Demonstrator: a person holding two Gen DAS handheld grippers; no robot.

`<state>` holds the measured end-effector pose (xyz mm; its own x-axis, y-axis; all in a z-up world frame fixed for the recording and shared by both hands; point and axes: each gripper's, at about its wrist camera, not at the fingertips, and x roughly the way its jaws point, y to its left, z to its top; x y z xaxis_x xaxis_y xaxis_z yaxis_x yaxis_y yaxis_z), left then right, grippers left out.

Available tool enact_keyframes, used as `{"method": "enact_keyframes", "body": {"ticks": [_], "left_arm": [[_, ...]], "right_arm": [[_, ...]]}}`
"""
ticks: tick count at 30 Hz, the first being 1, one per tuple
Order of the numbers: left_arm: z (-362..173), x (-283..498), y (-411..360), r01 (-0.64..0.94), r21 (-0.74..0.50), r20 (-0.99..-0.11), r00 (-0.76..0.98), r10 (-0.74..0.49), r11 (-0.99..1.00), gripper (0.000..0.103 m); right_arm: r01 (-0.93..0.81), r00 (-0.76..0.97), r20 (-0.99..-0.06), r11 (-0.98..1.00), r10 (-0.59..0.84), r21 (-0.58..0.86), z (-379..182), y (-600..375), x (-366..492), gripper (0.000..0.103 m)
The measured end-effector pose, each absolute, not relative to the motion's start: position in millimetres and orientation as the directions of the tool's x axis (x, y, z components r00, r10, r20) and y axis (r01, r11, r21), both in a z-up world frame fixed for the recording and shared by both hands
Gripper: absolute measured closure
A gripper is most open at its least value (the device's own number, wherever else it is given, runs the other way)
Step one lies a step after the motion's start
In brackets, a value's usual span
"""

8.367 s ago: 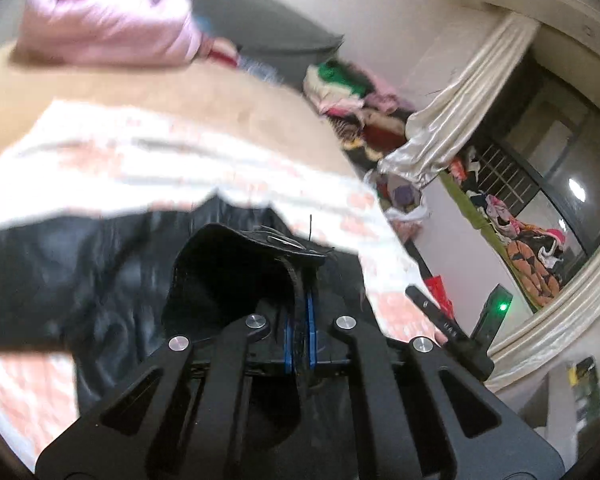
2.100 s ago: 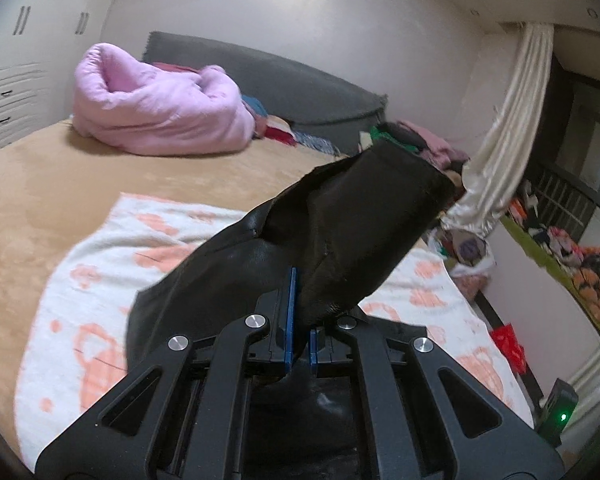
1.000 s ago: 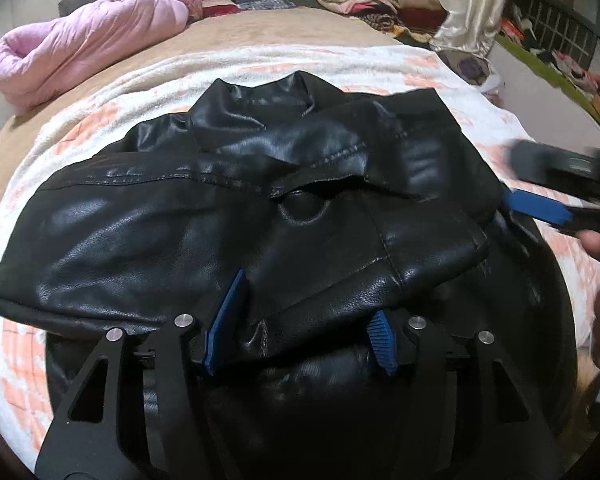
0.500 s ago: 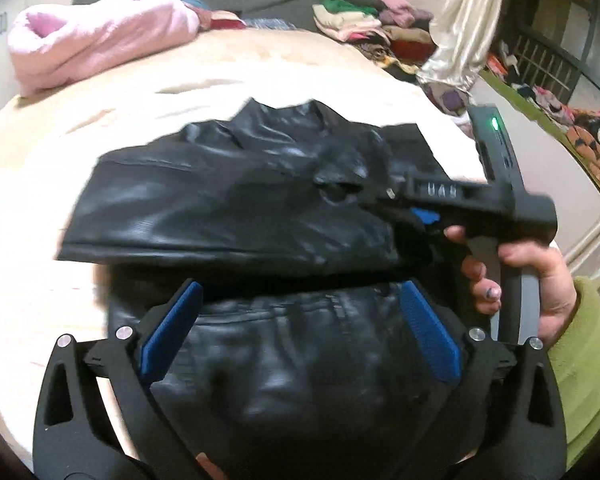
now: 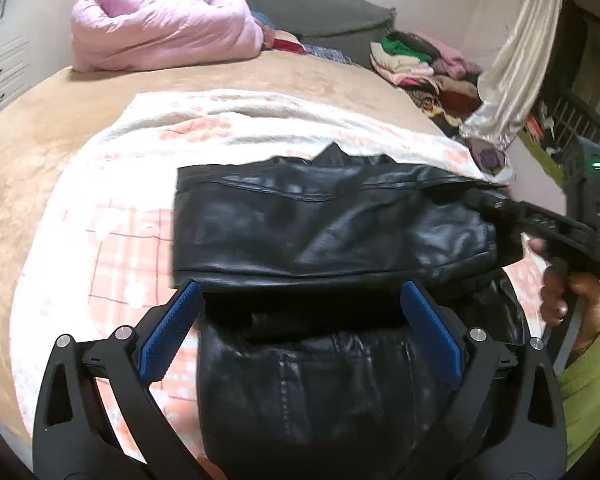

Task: Fold large clothes
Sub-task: 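Grasp the jacket body near the snap with the right tool and lift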

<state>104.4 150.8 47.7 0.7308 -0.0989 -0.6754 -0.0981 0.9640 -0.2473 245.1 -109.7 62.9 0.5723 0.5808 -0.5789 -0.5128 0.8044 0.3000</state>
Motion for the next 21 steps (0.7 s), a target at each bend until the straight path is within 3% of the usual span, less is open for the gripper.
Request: {"method": "enact_keyframes", "body": {"ticks": [10, 21], "left_arm": [[59, 110, 184, -0.178, -0.289, -0.639, 0.767, -0.051, 0.941, 0.010], [52, 156, 185, -0.204, -0.328, -0.673, 0.736, -0.077, 0.922, 0.010]], "right_arm": [[-0.518, 0.679, -0.544, 0.847, 0.493, 0.122, 111, -137, 251, 0.099], [-0.425, 0.640, -0.649, 0.893, 0.412, 0.148, 56, -177, 250, 0.099]]}}
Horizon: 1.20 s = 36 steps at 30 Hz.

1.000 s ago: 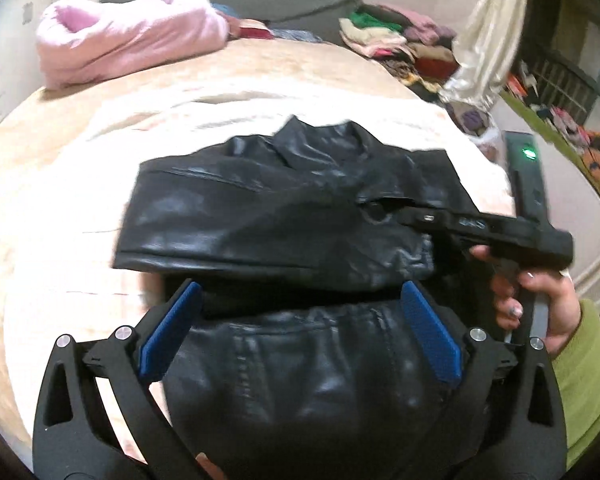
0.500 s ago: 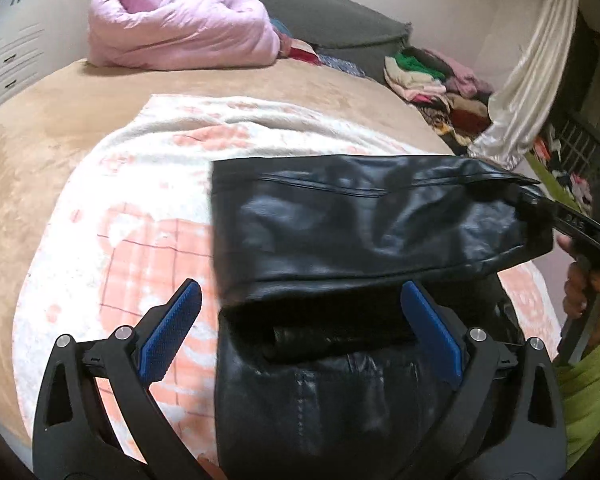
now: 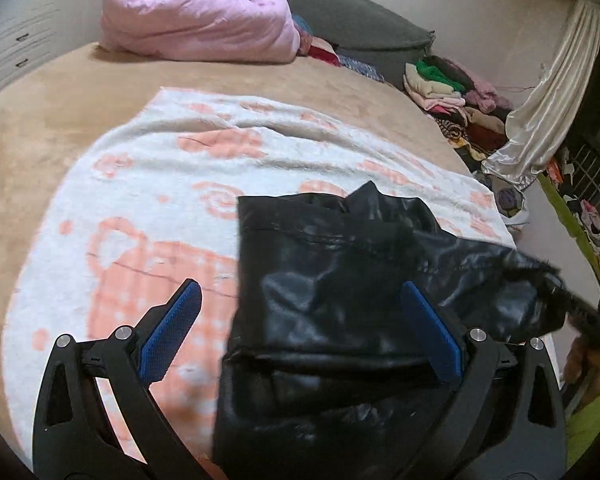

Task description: Fold large clothes

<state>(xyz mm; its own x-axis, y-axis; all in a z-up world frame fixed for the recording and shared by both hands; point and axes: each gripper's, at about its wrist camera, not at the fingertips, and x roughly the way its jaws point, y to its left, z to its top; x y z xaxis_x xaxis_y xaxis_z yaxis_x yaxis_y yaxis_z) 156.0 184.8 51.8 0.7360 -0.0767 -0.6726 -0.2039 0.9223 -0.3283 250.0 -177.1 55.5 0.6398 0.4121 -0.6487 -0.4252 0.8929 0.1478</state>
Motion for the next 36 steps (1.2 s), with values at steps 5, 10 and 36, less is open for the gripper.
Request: {"method": "enact_keyframes", "body": {"ticks": [5, 10, 36], "left_arm": [[49, 186, 169, -0.184, -0.312, -0.693, 0.715, -0.091, 0.932, 0.010], [37, 215, 156, -0.167, -0.301, -0.723, 0.682, -0.111, 0.939, 0.010], [-38, 246, 147, -0.160, -0.237, -0.834, 0.540, -0.116, 0.958, 0.036]], "right_arm": [[-0.417, 0.634, -0.660, 0.897, 0.403, 0.147, 47, -177, 249, 0.097], [-0.409, 0.634, -0.673, 0.904, 0.381, 0.127, 41, -177, 249, 0.096], [-0.226, 0.719, -0.670, 0.974, 0.187, 0.028, 35, -188, 246, 0.034]]}}
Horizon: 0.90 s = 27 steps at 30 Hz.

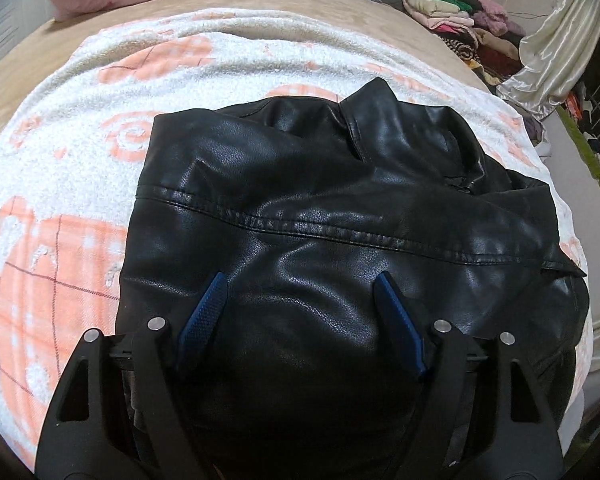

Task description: Fold large clothes

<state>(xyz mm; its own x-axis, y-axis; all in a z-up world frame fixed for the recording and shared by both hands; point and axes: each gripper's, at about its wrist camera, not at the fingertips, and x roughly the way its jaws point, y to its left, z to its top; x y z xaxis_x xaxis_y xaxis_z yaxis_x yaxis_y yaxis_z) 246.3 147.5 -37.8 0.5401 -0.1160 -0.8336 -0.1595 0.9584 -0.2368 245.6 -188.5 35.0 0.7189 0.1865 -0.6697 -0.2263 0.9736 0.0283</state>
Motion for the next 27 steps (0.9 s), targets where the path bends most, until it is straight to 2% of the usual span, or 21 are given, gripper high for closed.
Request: {"method": "enact_keyframes", "body": {"ticks": [1, 2, 3, 9, 15, 21, 27], "left_arm": [[-38, 245, 147, -0.159, -0.237, -0.832, 0.543, -0.116, 0.958, 0.036], [-38, 245, 147, -0.159, -0.236, -0.831, 0.545, -0.114, 0.959, 0.036], [-38, 245, 147, -0.158, -0.234, -0.830, 0.547, -0.112, 0.959, 0.035], [-38, 243, 145, -0.151, -0.230, -0.827, 0.551, -0.112, 0.961, 0.035], [-38, 241, 146, -0.141, -0.236, -0.822, 0.556, -0.120, 0.961, 0.035], [-40, 240, 146, -0.136, -0.234, -0.817, 0.564, -0.119, 0.963, 0.035], [-20, 226, 141, -0.116, -0.207, -0.796, 0.597, -0.098, 0.971, 0.032]], "right_arm": [[-0.247, 0.718, -0.663, 0.968, 0.210, 0.039, 36, -184, 245, 0.036], [-0.276, 0.713, -0.662, 0.960, 0.231, 0.038, 36, -176, 246, 0.044], [-0.297, 0.705, -0.666, 0.954, 0.242, 0.033, 35, -170, 248, 0.047], [-0.406, 0.624, -0.725, 0.914, 0.292, 0.019, 8, -115, 270, 0.047], [-0.354, 0.515, -0.835, 0.935, 0.196, 0.001, -43, -106, 303, 0.046], [-0.343, 0.509, -0.836, 0.939, 0.206, 0.023, -54, -107, 308, 0.046], [-0.376, 0.577, -0.766, 0.925, 0.282, 0.056, -15, -116, 275, 0.042]]}}
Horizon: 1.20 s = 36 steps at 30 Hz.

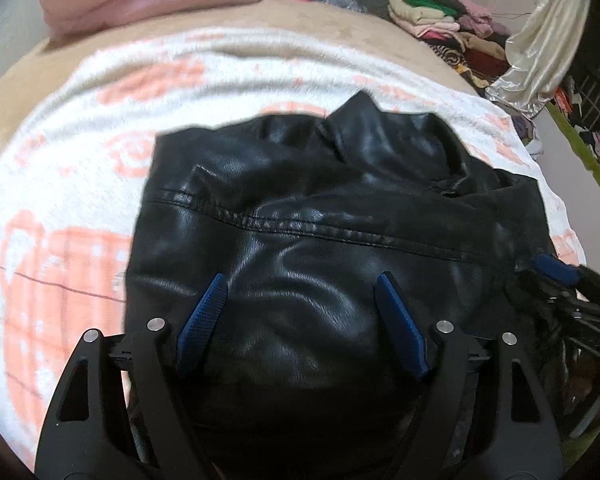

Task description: Fold large clothes

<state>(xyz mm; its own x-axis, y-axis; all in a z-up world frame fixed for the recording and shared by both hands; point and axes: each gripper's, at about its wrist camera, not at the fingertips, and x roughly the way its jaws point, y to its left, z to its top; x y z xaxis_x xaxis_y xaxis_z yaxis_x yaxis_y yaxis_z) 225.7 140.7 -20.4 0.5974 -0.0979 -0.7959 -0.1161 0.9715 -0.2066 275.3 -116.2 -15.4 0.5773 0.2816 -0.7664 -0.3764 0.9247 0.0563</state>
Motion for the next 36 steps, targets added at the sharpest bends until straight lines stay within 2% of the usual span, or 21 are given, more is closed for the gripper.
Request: {"method": "enact_keyframes", "body": {"ticks": [1, 4, 10, 14, 18, 19, 23, 25, 27, 36], "left_arm": [[-14, 218, 139, -0.111, -0.205, -0.785, 0.612, -0.096, 0.972, 0.028], [-2, 196, 129, -0.078, -0.185, -0.762, 0.640, -0.093, 0.980, 0.028], [-22, 181, 108, -0.041, -0.101, -0.804, 0.591, -0.057, 0.994, 0.028], [-34, 186, 111, -0.055, -0.116, -0.809, 0.584, -0.062, 0.992, 0.028], [-26, 177, 110, -0.052, -0.116, -0.790, 0.610, -0.060, 0.992, 0.028], [-20, 173, 111, -0.051, -0.136, -0.783, 0.618, -0.076, 0.989, 0.028], [-3, 162, 114, -0.052, -0.175, -0.762, 0.640, -0.102, 0.983, 0.020], [4, 157, 113, -0.054, -0.178, -0.753, 0.650, -0.101, 0.983, 0.011], [11, 153, 111, -0.054, -0.191, -0.746, 0.657, -0.110, 0.980, 0.010], [25, 135, 111, -0.059, -0.203, -0.741, 0.662, -0.114, 0.977, 0.010]], "right_arm": [[-0.380, 0.590, -0.753, 0.923, 0.291, 0.059, -8, -119, 266, 0.041], [-0.405, 0.595, -0.736, 0.912, 0.323, 0.073, 0, -125, 246, 0.041], [-0.366, 0.524, -0.810, 0.928, 0.264, 0.066, -34, -125, 240, 0.041], [-0.341, 0.525, -0.817, 0.939, 0.237, 0.054, -51, -121, 241, 0.041], [-0.353, 0.555, -0.791, 0.934, 0.257, 0.055, -37, -124, 229, 0.041], [-0.357, 0.563, -0.782, 0.932, 0.267, 0.060, -32, -126, 225, 0.039], [-0.369, 0.589, -0.742, 0.923, 0.321, 0.107, -8, -138, 207, 0.020], [-0.364, 0.598, -0.729, 0.923, 0.333, 0.123, -2, -142, 202, 0.016], [-0.359, 0.607, -0.716, 0.923, 0.345, 0.141, 7, -149, 194, 0.009], [-0.360, 0.642, -0.675, 0.920, 0.363, 0.153, 28, -155, 179, 0.006]]}}
